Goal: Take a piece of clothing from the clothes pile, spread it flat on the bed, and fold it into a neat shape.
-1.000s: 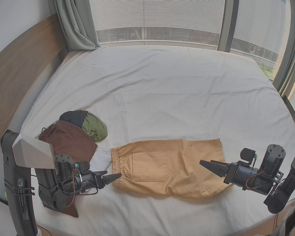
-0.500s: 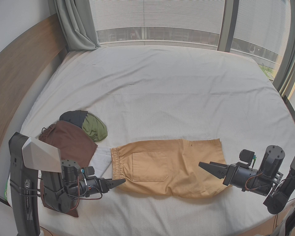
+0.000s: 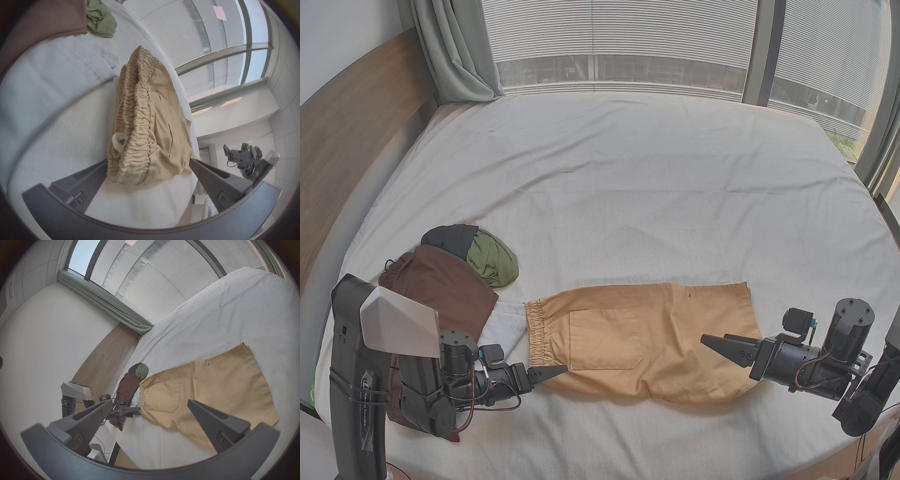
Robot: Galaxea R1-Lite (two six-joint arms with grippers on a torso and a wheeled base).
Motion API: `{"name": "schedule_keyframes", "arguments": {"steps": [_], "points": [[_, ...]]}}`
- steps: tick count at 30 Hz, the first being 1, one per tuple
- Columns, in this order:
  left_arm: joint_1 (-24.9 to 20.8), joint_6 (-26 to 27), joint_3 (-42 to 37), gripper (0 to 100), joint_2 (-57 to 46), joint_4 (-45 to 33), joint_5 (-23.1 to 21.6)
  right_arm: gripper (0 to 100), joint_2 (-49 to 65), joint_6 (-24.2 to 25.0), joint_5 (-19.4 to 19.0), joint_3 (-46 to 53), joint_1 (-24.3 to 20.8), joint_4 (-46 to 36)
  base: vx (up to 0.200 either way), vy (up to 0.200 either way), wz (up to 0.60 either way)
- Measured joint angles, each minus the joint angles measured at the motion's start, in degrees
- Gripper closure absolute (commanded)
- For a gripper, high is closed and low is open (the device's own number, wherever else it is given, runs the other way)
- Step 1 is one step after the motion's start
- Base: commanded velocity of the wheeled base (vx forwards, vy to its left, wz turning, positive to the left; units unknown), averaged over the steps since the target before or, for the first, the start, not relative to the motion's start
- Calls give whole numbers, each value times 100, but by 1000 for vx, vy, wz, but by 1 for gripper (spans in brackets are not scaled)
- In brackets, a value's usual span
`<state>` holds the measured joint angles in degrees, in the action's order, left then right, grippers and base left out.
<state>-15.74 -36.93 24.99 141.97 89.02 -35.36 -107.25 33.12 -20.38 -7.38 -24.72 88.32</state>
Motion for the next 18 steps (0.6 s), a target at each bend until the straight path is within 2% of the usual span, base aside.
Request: {"name": "schedule_keyframes", "arguments": {"steps": [7,14,18], "points": [[-77,-947,122,0,-261,-23,56,0,-41,2,-2,0,-2,0,0,0,0],[-176,-1047,118,0,-496,-15,190,0,-55,0,-4,-1,4,-2,0,0,0],[-272,-1047,113,0,-539,-12,477,0,-60,2,-2,-1,4,0,0,0,0]]}}
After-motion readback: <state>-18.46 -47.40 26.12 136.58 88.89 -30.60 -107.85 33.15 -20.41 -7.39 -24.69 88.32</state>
